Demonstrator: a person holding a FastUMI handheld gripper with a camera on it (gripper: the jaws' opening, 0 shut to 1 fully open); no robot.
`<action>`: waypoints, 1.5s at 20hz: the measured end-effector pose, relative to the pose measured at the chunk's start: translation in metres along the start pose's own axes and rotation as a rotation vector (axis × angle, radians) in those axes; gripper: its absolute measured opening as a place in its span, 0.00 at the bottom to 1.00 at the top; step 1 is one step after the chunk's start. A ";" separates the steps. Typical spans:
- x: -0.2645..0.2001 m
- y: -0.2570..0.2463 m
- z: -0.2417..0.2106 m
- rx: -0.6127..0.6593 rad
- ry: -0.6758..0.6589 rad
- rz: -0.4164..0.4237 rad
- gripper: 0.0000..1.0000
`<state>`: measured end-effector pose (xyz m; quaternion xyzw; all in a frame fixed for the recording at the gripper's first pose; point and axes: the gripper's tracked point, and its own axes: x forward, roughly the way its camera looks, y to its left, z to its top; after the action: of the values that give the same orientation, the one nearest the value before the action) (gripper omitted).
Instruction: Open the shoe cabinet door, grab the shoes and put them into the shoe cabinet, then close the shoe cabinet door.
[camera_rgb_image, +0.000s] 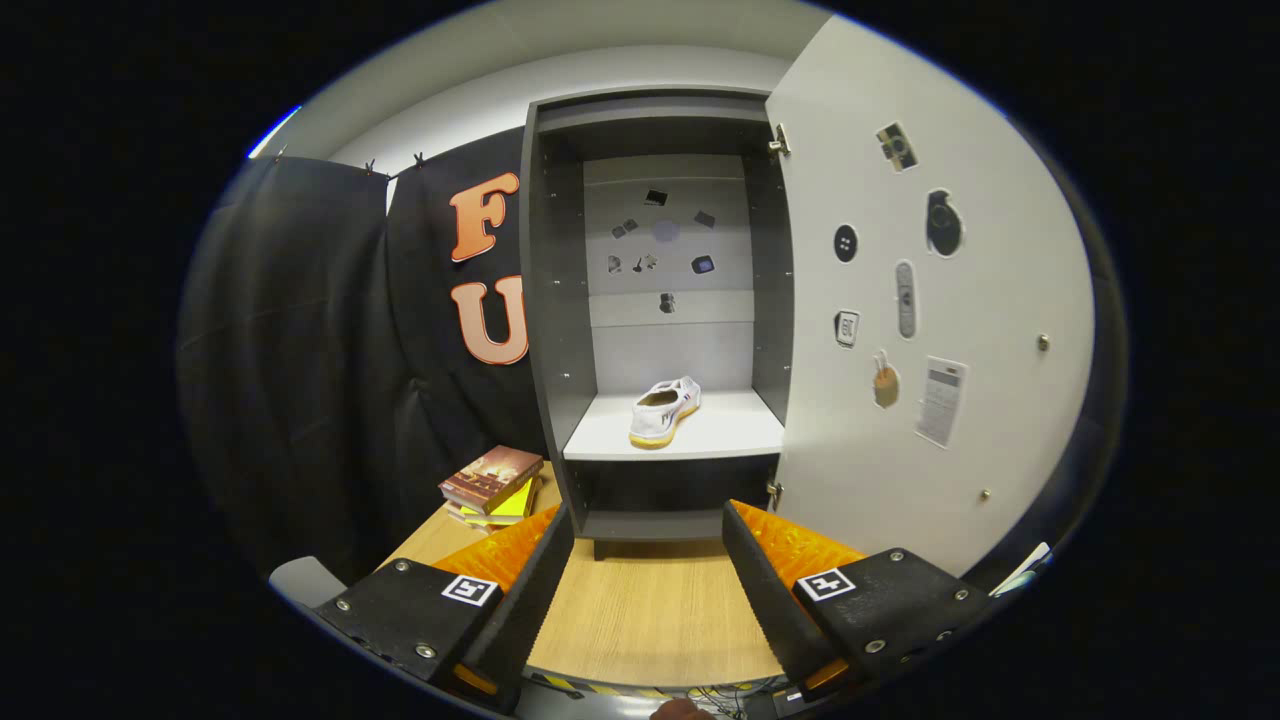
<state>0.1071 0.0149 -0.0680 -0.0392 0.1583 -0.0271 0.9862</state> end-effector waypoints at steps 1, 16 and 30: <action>-0.013 -0.006 0.001 0.003 -0.009 -0.002 0.93; -0.115 -0.171 0.007 0.057 -0.070 -0.132 0.93; -0.058 -0.247 0.034 0.097 -0.080 -0.280 0.93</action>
<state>0.0521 -0.2253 0.0032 -0.0144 0.1102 -0.1704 0.9791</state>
